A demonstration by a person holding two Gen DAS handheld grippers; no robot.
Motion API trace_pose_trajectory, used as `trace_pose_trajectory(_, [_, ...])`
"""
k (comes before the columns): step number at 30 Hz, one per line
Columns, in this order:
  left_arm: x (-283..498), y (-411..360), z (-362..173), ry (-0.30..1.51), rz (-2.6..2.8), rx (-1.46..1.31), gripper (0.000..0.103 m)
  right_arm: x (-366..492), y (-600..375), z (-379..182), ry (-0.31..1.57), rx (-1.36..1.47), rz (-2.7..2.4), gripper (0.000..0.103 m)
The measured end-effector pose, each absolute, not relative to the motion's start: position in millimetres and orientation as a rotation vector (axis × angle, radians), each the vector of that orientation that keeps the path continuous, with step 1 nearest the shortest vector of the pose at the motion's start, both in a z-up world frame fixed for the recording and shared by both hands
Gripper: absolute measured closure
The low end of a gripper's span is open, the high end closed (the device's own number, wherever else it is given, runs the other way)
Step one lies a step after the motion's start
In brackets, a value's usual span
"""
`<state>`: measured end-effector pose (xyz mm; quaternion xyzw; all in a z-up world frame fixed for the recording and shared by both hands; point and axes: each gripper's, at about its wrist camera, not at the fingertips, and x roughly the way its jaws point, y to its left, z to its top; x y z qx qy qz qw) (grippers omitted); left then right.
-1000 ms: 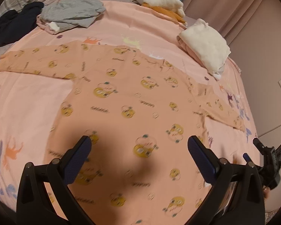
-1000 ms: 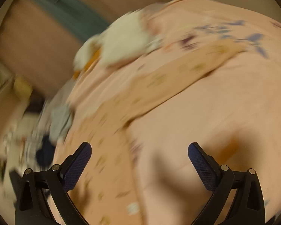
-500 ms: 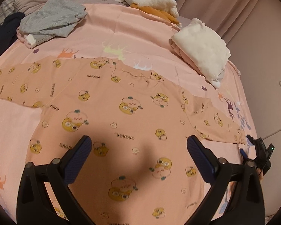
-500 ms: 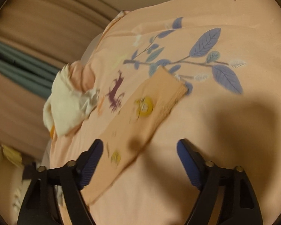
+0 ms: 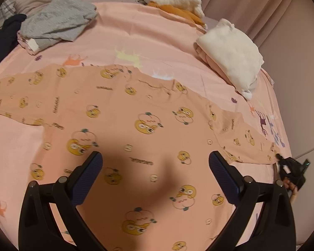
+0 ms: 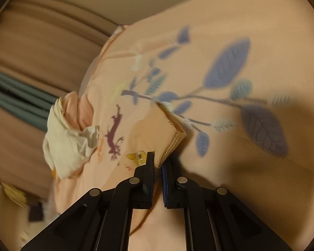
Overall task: Fold small clothes
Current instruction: 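Grasp the cuff of one peach sleeve with the right gripper and lift, then fold the held sleeve across the garment body and open the right gripper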
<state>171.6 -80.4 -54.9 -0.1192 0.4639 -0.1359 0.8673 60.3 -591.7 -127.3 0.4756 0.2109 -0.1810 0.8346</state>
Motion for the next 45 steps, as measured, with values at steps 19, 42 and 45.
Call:
trace_pose_trajectory(19, [145.0, 59.4, -44.1, 0.91, -0.122, -0.4, 0.001, 192.2, -235.3, 94.7, 0.482, 0.08, 0.007, 0.095])
trace_pose_trajectory(42, [185.2, 83.3, -46.9, 0.878, -0.213, -0.517, 0.009, 194.3, -159.2, -33.7, 0.796, 0.097, 0.462, 0.08])
trace_pose_trajectory(45, [206.5, 55.5, -50.5, 0.893, -0.306, -0.524, 0.036, 193.6, -201.7, -33.5, 0.78, 0.135, 0.356, 0.08])
